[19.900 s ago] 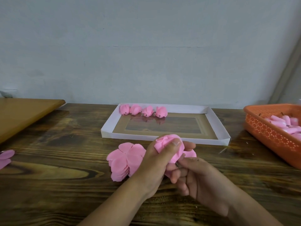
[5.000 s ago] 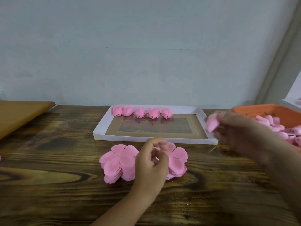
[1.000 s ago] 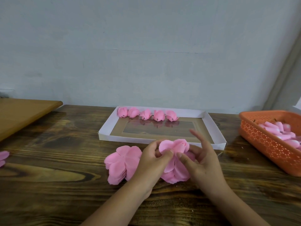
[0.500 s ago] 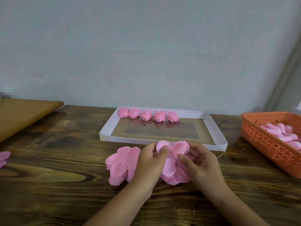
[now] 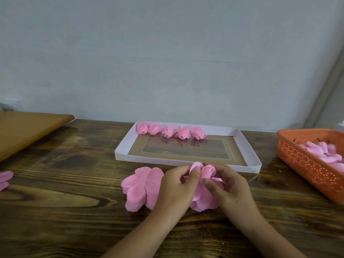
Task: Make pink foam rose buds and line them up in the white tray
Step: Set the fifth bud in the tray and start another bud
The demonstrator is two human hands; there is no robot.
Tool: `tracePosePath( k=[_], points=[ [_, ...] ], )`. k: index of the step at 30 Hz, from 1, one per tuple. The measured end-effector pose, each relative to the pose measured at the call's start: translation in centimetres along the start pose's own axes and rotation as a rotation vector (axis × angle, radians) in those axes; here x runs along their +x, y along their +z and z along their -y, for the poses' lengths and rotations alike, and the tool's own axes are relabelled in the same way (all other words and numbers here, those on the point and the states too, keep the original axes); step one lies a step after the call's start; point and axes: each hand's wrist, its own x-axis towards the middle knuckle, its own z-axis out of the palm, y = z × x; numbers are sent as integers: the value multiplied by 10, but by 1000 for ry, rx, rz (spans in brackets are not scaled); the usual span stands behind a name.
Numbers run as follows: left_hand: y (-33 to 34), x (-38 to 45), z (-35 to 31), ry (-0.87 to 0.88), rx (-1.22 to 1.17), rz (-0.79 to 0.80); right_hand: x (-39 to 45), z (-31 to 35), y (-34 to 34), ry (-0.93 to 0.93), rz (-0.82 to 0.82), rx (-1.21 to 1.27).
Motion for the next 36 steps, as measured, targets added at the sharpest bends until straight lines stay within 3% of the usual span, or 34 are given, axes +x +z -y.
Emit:
tracePosePath(
  k=[12,23,30,36],
  points=[
    [-1,-3,-4,109,41,167,0,3,-1,-28,3,-47],
    [0,-6,-10,31,2,250,3,-2,-6,16,-77,-35],
    [-3,0,-8,-126,-83,54,4,-5,-8,72,-176,126],
    [-5,3,-10,-280,-318,-102,3,-4,-7,79,-127,133]
  ],
)
